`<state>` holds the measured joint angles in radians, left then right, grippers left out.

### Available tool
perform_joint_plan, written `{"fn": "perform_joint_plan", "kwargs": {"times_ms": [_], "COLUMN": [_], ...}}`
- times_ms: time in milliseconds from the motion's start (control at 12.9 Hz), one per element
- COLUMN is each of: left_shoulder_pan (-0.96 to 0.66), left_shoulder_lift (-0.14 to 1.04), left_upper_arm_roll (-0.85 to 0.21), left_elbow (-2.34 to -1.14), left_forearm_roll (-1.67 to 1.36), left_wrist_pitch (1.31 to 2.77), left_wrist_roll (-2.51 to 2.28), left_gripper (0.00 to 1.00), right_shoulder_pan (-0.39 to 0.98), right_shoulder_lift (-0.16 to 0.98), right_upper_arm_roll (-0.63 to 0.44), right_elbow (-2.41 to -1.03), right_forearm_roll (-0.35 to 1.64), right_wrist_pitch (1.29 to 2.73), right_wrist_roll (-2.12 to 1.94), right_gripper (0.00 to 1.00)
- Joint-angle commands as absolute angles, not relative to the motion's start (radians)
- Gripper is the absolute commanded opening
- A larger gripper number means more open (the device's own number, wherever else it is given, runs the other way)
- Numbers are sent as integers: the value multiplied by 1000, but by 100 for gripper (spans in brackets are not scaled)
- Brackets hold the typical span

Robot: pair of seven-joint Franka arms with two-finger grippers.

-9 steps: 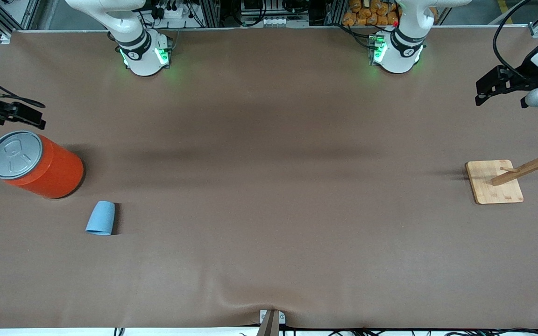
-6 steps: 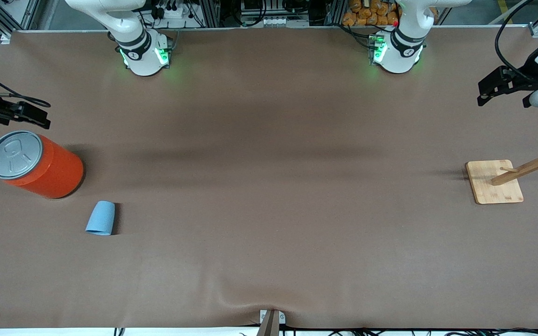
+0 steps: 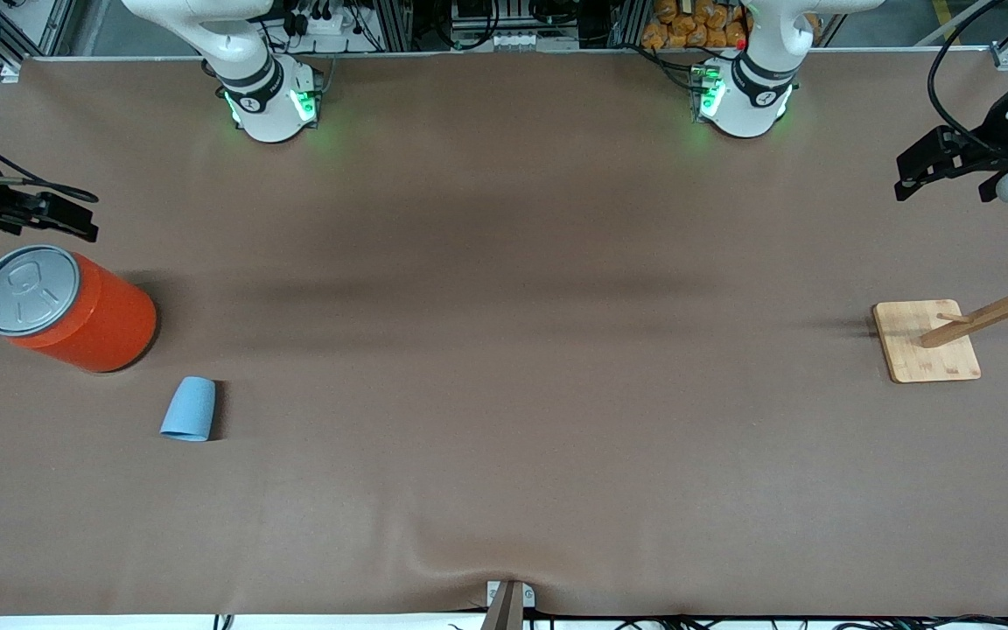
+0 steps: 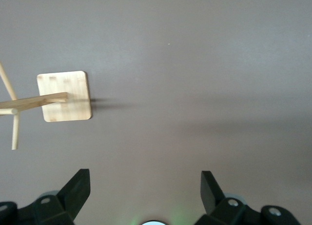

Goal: Flip cup

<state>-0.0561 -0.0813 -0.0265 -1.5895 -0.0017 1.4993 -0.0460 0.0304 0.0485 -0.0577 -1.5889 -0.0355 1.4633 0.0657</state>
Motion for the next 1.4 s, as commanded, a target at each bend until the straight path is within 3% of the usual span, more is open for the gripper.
{"fn": "perform_joint_plan", "kwargs": {"times_ms": [0, 699, 1320], "left_shoulder_pan": [-61, -68, -64], "left_shoulder_lift": [-74, -84, -72], "left_upper_arm_roll": [-23, -49, -78], "left_elbow": [-1582, -1578, -1577], "left_forearm_roll": [-23, -18, -34], "left_wrist_pitch": [1509, 1525, 1545], "left_wrist_roll": [-43, -57, -63], "left_gripper": [100, 100, 100], "right_shoulder_pan": [35, -2, -37], "right_shoulder_lift": [171, 601, 716], "right_upper_arm_roll": [-61, -61, -61], "right_elbow": [-1605, -1605, -1603], "right_forearm_roll": [-37, -38, -35], "right_wrist_pitch": [1543, 2008, 2227], "right_wrist_roll": [55, 54, -106], "right_gripper": [100, 100, 100]}}
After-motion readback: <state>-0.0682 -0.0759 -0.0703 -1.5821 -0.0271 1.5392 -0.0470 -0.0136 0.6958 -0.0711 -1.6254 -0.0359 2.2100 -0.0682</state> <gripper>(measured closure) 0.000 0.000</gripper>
